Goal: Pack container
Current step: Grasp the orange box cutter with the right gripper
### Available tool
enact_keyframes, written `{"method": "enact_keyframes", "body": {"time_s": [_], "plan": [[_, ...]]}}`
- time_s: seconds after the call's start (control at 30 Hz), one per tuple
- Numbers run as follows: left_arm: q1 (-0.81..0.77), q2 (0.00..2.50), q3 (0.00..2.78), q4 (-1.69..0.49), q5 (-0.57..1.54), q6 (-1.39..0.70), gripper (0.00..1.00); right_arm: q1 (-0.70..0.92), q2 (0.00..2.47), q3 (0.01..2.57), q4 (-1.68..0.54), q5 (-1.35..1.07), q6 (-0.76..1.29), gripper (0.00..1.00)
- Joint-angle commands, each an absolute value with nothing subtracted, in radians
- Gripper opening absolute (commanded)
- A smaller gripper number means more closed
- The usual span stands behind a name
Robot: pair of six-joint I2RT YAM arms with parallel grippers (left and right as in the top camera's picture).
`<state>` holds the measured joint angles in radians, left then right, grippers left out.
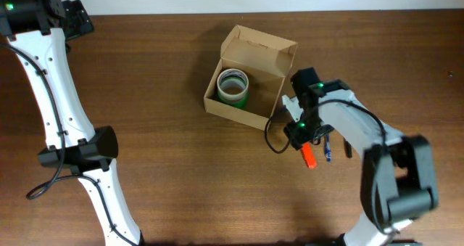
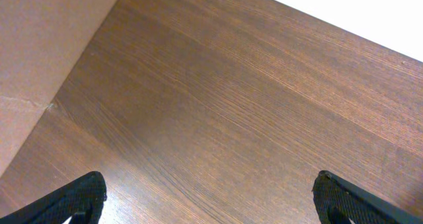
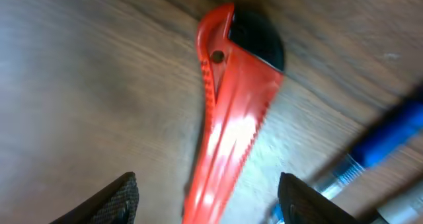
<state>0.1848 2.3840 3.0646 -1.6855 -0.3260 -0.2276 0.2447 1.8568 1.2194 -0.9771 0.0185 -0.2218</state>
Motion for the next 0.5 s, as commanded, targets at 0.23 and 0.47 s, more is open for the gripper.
{"method": "enact_keyframes", "body": {"time_s": [0.23, 0.47], "plan": [[0.189, 2.362, 3.059, -1.687, -0.329, -0.218, 1.00, 0.215, 1.993, 1.216, -0.936, -0.002, -0.213, 0.21], [0.189, 2.362, 3.059, -1.687, -0.329, -0.218, 1.00, 0.174, 1.961, 1.245, -0.942, -0.128, -0.205, 0.04]]}}
